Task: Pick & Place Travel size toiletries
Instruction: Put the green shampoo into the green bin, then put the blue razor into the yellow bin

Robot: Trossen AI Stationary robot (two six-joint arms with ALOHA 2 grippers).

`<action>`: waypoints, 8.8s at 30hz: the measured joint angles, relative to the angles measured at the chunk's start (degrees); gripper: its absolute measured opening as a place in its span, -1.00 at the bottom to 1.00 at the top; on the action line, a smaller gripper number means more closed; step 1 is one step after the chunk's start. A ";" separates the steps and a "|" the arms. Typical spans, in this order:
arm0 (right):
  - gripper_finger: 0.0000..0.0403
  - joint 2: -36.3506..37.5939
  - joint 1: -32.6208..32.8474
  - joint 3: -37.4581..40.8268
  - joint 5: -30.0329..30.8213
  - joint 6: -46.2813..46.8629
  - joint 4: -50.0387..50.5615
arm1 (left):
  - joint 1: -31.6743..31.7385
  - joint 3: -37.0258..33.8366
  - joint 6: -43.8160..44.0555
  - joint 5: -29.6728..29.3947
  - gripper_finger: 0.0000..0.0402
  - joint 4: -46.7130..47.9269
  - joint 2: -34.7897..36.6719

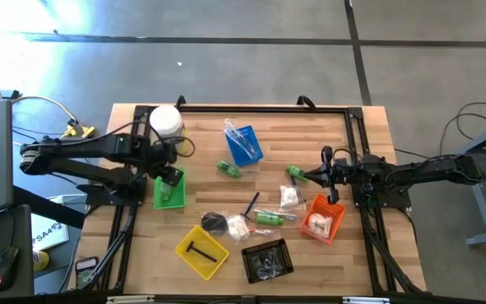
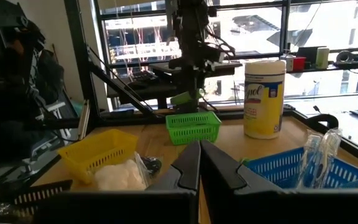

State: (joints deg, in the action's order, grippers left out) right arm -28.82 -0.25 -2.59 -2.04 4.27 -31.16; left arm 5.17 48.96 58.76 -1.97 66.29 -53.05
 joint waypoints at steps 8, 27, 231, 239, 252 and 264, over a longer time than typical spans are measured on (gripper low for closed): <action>-0.99 0.00 0.00 0.00 0.00 -0.02 0.55 | -1.44 -6.77 3.66 -2.93 -0.21 -4.73 -0.14; -0.99 0.00 0.00 0.00 0.15 0.00 0.40 | -1.46 -12.62 3.14 -1.70 -0.21 -9.71 -0.09; 0.07 -90.04 1.14 -77.15 -4.94 -1.27 49.35 | -6.68 -41.12 -70.48 -15.09 -1.00 -56.70 52.08; -0.10 -93.74 0.39 -77.49 -6.34 -1.01 48.48 | -6.68 -41.12 -70.23 -15.09 -1.00 -56.70 52.08; -0.85 -93.48 0.67 -77.29 -3.43 -2.97 48.08 | -6.68 -41.12 -70.00 -15.07 -1.00 -56.70 52.06; -0.85 -84.38 1.48 -77.06 0.04 -2.23 47.50 | -6.68 -41.12 -69.37 -15.04 -1.00 -56.68 52.06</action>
State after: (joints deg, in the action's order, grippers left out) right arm -113.20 1.23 -79.65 -2.01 2.04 16.34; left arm -1.52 7.84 -10.62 -17.02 9.61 -0.99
